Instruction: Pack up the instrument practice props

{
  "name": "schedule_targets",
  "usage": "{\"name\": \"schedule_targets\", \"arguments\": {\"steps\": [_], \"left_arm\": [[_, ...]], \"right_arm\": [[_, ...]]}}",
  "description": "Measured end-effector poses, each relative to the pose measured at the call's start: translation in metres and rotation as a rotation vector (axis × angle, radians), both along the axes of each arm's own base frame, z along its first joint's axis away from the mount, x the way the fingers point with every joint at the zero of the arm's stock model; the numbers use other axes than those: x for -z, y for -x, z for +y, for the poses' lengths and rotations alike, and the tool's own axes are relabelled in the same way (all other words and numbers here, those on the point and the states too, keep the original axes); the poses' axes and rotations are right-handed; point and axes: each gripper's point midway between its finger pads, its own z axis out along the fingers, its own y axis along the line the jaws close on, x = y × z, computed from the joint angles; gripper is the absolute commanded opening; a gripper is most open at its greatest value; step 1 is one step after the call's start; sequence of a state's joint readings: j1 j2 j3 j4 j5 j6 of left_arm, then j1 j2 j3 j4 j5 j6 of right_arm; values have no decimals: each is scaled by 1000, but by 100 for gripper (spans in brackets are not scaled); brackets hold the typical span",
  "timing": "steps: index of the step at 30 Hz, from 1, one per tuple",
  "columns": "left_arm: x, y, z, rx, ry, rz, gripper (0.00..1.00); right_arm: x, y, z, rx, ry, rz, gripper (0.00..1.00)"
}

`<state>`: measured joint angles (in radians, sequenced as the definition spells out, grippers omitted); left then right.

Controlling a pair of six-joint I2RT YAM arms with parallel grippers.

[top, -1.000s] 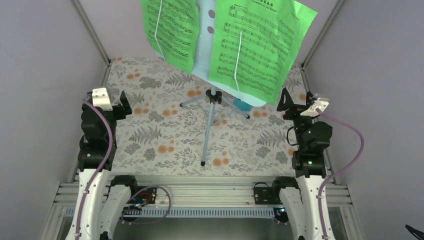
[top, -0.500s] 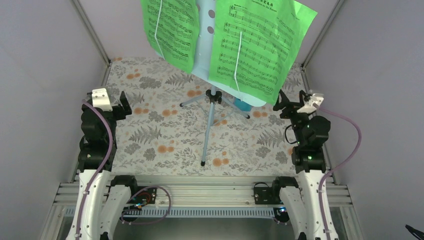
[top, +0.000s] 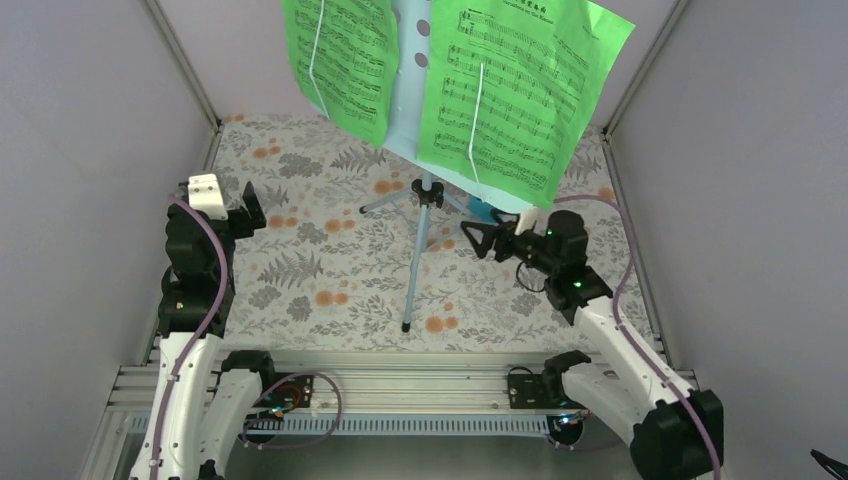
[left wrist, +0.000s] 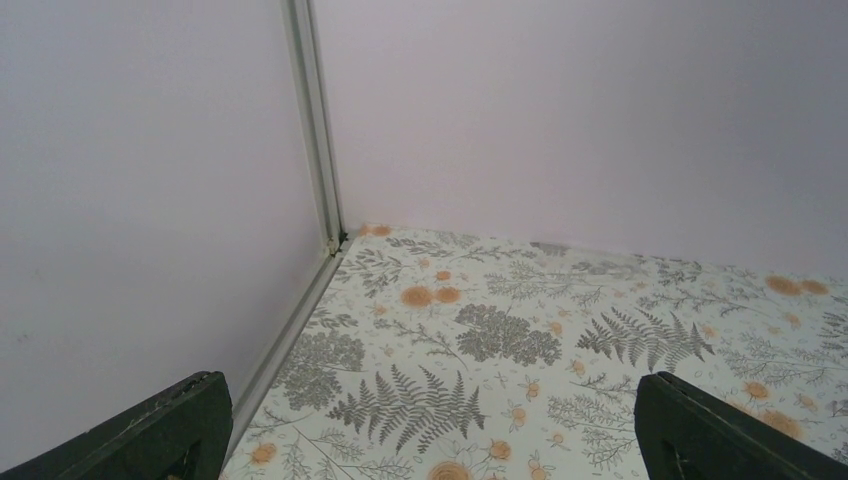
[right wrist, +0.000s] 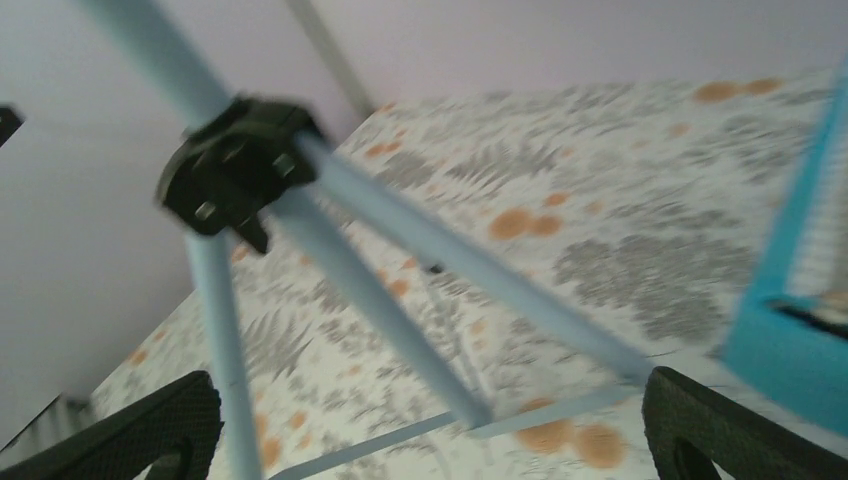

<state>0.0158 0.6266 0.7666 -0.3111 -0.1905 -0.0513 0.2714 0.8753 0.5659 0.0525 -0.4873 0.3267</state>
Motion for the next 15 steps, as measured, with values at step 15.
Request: {"name": "schedule_targets", "arguments": {"steps": [15], "left_arm": [[3, -4, -4, 23, -3, 13, 100]], "right_arm": [[31, 42, 96, -287, 29, 44, 97]]}}
